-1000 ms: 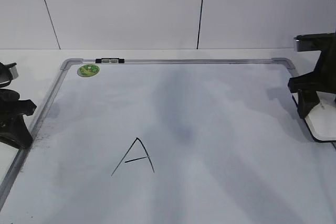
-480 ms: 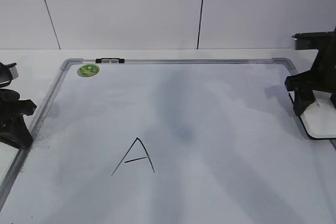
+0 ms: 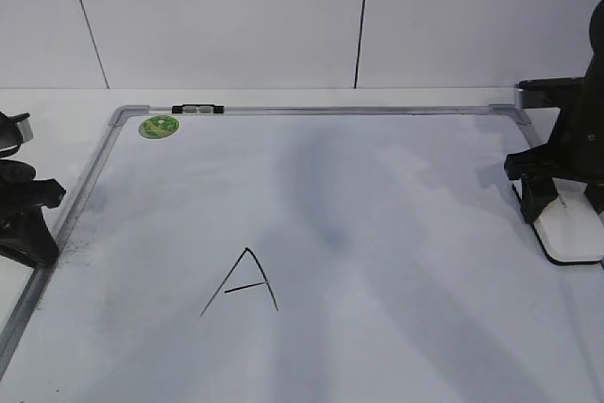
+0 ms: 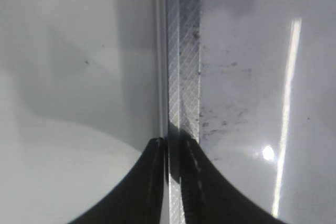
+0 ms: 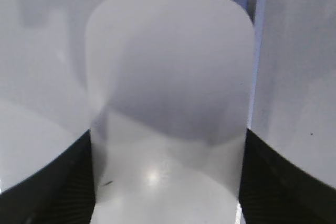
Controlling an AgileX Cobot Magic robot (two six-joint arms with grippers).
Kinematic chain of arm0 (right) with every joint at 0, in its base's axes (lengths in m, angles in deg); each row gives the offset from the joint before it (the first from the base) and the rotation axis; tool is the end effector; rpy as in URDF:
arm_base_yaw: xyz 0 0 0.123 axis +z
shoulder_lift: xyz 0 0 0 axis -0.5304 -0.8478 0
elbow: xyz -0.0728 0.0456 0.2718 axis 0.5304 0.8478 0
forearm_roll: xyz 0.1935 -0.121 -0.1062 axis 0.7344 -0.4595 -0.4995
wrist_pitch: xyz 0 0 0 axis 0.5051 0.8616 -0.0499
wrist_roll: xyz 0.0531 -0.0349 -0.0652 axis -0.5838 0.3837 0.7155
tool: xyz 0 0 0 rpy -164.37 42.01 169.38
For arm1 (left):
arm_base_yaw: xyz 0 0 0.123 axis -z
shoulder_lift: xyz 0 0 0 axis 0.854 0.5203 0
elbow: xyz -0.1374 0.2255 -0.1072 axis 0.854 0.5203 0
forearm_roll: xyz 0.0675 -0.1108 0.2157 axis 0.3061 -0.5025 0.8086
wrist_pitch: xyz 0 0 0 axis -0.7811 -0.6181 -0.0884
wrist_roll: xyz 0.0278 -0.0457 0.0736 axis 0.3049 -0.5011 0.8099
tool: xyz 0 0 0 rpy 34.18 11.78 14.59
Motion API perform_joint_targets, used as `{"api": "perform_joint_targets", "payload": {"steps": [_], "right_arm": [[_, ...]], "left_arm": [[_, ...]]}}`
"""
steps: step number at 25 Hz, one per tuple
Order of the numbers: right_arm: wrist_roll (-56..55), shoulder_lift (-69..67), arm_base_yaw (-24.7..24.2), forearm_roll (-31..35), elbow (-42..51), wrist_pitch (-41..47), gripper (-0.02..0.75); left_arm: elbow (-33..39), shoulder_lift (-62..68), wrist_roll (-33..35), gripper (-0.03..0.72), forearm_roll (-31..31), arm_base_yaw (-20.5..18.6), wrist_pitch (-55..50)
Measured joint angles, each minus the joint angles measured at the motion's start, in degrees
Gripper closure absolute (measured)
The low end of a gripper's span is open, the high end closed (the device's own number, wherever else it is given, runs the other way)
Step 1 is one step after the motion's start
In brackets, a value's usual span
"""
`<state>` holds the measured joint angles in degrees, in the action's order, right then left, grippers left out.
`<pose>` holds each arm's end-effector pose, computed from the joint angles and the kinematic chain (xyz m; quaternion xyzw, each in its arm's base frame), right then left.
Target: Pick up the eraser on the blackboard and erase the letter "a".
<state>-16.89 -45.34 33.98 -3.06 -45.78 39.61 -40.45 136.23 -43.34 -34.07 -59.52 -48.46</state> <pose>0.3703 0.0044 0.1804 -0.0088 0.9979 -0.0445 0.0470 0.3225 -0.0244 0.1462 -0.0028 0.9864 -0.1623 0.0251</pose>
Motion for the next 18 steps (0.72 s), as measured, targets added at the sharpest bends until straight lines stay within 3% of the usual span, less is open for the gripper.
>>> {"api": "perform_joint_targets", "payload": {"steps": [18], "right_arm": [[0.1, 0.0, 0.0, 0.5, 0.0, -0.1, 0.176]], "left_arm": [[0.0, 0.0, 0.0, 0.610, 0.0, 0.0, 0.0]]}}
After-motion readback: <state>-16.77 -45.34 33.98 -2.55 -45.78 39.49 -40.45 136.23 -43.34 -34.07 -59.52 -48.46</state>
